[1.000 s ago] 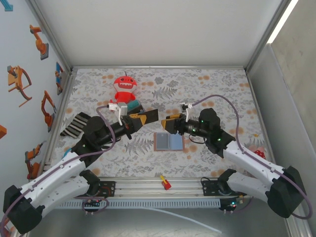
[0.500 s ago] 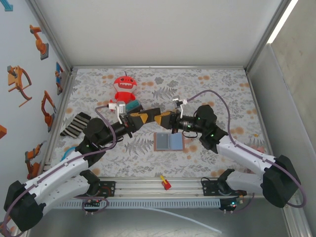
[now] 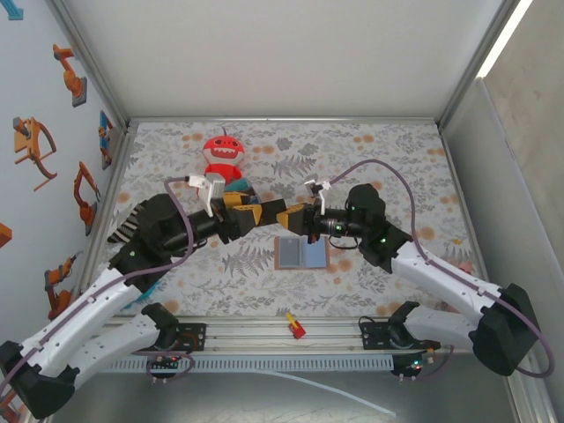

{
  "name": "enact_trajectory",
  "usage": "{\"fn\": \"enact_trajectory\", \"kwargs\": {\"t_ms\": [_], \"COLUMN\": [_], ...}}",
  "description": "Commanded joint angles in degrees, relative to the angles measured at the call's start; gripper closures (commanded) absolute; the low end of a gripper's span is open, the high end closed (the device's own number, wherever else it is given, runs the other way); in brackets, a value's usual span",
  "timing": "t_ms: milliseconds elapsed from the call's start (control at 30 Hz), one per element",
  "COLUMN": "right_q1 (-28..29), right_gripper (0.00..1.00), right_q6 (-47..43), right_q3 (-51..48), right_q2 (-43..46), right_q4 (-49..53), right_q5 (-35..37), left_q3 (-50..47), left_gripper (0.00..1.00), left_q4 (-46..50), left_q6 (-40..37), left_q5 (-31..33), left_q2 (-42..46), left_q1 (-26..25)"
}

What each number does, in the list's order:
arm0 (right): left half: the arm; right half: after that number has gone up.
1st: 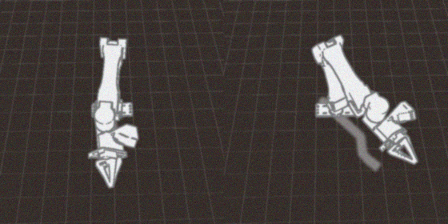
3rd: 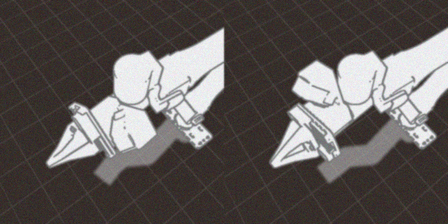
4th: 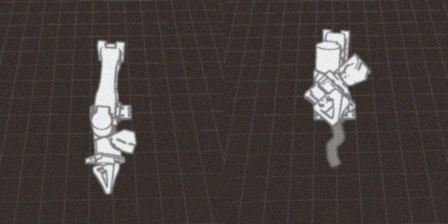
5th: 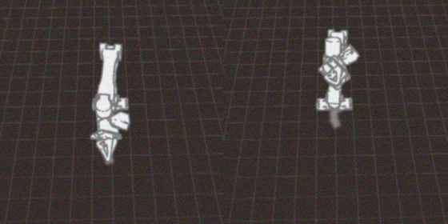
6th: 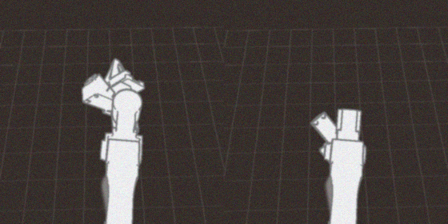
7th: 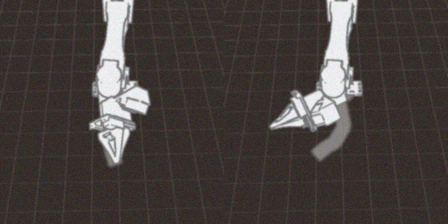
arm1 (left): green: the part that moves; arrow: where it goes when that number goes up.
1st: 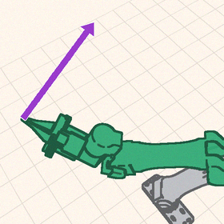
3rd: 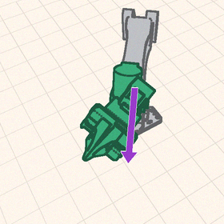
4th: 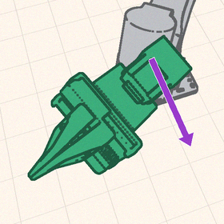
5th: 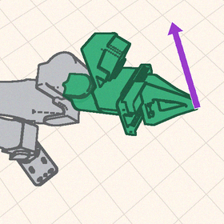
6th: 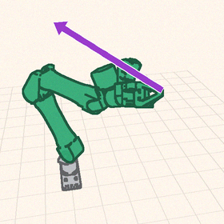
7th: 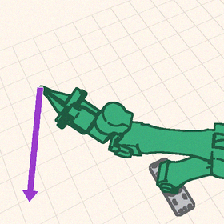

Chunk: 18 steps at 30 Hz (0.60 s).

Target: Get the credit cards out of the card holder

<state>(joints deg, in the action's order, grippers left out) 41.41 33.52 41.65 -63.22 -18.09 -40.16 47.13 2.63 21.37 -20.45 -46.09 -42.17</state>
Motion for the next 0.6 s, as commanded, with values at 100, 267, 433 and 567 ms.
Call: {"fn": "enact_trajectory", "kwargs": {"t_ms": [100, 267, 433, 567], "right_q1": [0.3, 0.3, 0.3, 0.4], "right_gripper": [1.00, 1.00, 1.00, 1.00], "right_q6": [-3.6, -3.4, -3.4, -3.5], "right_q3": [2.7, 2.7, 2.8, 2.6], "right_q2": [1.2, 1.6, 2.2, 2.9], "right_q4": [7.0, 7.2, 7.5, 7.6], "right_q5": [-1.9, -2.7, -3.4, -3.4], "left_q3": [8.6, 12.5, 16.5, 17.6], "left_gripper": [0.40, 0.39, 0.45, 0.48], "left_q4": [18.3, 21.6, 26.4, 28.6], "left_q6": [-13.6, -18.7, -23.2, -26.2], "left_q5": [-3.0, -3.6, -6.8, -11.2], "left_q2": [-5.7, -9.9, -15.1, -18.0], "left_q1": [0.2, 0.2, 0.2, 0.5]}}
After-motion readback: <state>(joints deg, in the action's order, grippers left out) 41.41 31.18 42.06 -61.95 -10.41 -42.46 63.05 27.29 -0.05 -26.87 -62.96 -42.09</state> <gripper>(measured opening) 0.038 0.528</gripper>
